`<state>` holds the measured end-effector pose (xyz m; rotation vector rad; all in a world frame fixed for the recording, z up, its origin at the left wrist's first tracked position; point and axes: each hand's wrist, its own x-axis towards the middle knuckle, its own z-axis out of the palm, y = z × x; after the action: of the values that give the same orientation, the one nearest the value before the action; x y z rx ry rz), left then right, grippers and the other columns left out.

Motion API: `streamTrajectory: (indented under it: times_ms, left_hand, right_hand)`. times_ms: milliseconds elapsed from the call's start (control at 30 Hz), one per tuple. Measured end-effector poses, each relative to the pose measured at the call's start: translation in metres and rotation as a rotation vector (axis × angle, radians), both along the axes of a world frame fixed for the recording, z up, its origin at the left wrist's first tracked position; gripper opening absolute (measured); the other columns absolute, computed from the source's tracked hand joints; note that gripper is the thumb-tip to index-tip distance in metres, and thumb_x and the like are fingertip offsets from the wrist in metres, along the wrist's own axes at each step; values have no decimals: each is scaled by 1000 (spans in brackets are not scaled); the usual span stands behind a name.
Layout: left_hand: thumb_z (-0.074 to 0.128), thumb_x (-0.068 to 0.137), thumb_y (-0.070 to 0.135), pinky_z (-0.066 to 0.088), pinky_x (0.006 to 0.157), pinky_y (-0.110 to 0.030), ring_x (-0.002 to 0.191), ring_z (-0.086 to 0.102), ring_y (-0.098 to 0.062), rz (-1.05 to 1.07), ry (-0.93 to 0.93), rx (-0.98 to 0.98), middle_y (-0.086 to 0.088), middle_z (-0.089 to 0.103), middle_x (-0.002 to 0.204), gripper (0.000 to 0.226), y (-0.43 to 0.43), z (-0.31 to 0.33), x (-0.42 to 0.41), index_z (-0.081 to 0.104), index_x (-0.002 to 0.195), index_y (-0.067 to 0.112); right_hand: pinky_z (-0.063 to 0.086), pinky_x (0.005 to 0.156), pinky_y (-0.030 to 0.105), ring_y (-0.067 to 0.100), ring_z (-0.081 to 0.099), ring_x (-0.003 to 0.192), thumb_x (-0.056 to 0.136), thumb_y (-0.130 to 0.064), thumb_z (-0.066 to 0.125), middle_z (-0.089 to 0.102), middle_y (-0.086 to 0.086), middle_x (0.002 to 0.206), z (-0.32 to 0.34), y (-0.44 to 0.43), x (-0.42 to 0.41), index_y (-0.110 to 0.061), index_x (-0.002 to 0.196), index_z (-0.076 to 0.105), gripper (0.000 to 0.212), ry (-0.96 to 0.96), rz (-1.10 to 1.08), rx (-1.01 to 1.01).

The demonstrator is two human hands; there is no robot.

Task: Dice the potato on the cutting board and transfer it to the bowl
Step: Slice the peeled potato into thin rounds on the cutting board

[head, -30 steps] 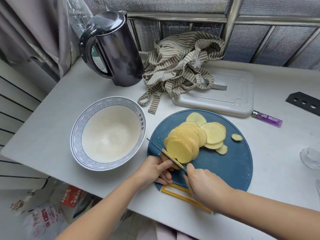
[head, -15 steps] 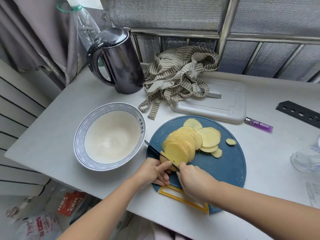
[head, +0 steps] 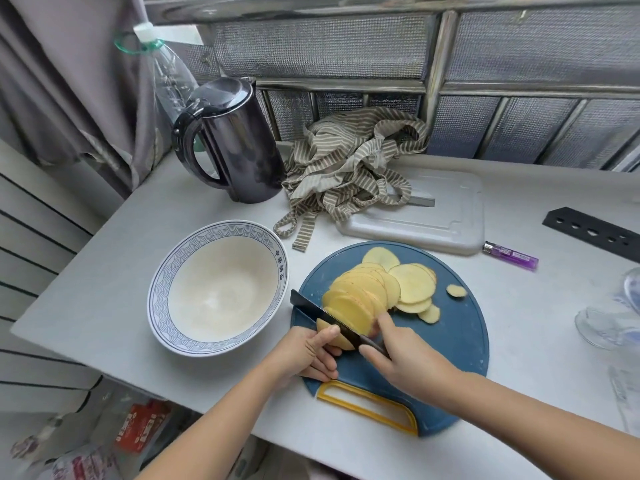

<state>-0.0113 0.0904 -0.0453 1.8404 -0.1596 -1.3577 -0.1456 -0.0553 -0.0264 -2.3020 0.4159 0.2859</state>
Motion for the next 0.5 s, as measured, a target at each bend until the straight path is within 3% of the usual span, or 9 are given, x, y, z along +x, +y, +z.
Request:
streamTrajectory:
  times_ms: [133, 233, 367, 433, 500]
  left_hand:
    - [58, 79, 56, 58, 61, -26, 64, 70, -22, -26, 10, -1, -8, 67, 61, 57, 1, -1, 2, 66, 92, 1]
    - [57, 84, 50, 58, 64, -28, 67, 70, -21, -40, 53, -35, -6, 66, 62, 50, 6, -4, 4, 63, 95, 2]
    - [66, 82, 50, 56, 68, -27, 71, 70, -22, -84, 72, -105, -7, 66, 68, 50, 15, -2, 3, 59, 96, 3]
    - [68, 77, 55, 57, 69, -28, 74, 70, -23, -111, 62, -105, -8, 66, 71, 55, 19, -1, 3, 59, 98, 4]
    - [66, 67, 58, 58, 69, -28, 74, 70, -24, -116, 58, -102, -9, 67, 72, 62, 23, 1, 2, 60, 98, 4]
  right_hand:
    - [39, 57, 22, 6, 47, 58, 97, -37, 51, 51, -10, 67, 4, -11, -7, -35, 120, 38, 27, 2, 57, -6]
    - [46, 66, 23, 7, 55, 65, 98, -34, 48, 59, -9, 84, 3, -14, -12, -40, 135, 40, 38, 30, 65, -39]
    - [42, 50, 15, -2, 54, 53, 99, -29, 46, 55, -13, 77, 4, -12, -12, -35, 134, 44, 35, 18, 18, 74]
    - [42, 44, 18, 5, 52, 45, 98, -28, 47, 57, -5, 74, 4, -11, -14, -35, 128, 41, 31, 7, 2, 128]
    - [45, 53, 24, 10, 49, 52, 96, -29, 52, 57, 0, 72, 3, -10, -17, -38, 126, 36, 35, -8, 19, 97]
